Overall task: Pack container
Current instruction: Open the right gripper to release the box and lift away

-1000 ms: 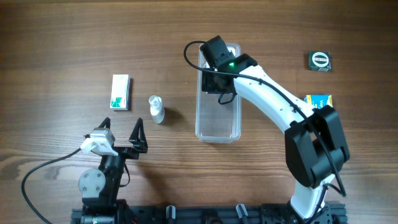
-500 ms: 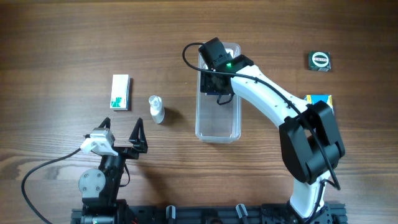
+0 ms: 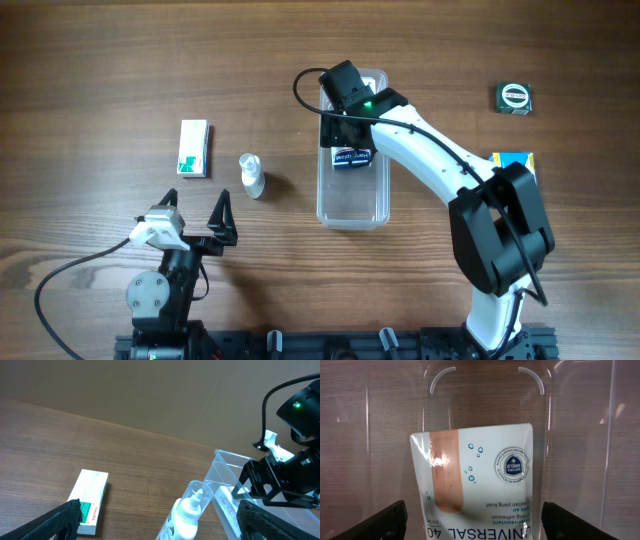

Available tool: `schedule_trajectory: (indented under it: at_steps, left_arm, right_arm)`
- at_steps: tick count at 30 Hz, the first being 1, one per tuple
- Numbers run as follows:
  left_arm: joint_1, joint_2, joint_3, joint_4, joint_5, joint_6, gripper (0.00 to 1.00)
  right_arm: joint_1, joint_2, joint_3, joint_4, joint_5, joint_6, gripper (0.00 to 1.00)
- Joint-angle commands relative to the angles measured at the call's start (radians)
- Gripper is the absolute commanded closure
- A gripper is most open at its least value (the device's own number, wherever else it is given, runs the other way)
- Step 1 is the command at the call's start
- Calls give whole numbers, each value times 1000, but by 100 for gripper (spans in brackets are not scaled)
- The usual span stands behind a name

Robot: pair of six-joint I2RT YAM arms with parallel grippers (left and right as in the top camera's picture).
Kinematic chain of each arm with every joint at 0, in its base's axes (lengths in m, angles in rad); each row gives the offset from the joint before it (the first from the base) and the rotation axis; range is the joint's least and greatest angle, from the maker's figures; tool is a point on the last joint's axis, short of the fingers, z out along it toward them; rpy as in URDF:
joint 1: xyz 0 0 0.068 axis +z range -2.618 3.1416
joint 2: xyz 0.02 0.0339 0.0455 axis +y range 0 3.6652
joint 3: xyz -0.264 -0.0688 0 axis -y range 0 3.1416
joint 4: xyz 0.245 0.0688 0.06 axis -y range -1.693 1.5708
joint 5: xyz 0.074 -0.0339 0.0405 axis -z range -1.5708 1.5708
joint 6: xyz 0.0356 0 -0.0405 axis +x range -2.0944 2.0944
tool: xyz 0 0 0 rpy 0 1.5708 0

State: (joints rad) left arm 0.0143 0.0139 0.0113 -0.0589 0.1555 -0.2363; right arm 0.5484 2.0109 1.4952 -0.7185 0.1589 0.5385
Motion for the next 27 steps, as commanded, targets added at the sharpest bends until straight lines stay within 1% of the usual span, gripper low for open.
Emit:
schedule_trajectory:
  at_steps: [1,3,5,7,8,11,12,16,17,22,27]
  left_arm:
    - [5,-7,-6,-1,8,23,0]
    - [5,-7,-6,-1,8,23,0]
    - [5,-7,-6,-1,8,23,0]
    - [5,-7,-6,-1,8,23,0]
    - [5,-7,-6,-1,8,23,0]
    - [5,-7,-6,-1,8,23,0]
    - [5,-7,-6,-1,8,23,0]
    - [5,-7,-6,-1,8,23,0]
    - [5,-7,-6,-1,8,23,0]
    - [5,-7,-6,-1,8,23,0]
    - [5,-7,-6,-1,8,23,0]
  right_arm:
    - [-2,1,42,-30,28,5,12]
    - [-2,-11,72,-65,28,-14,13]
    - [-2,-26,118,-133,28,-16,20]
    - [-2,-38,167,-207,28,-18,32]
    - [-2,-43,184,-234,26,-25,37]
    - [-2,-58,200,-292,4,-43,55]
    - [-2,-58,200,-313,-8,-45,67]
    - [-2,-53,198,-393,-54,-67,94]
    - [-2,-53,198,-410,-79,-68,96]
    - [0,-53,167,-430,-115,-92,96]
    - [0,-53,47,-351,-117,-90,96]
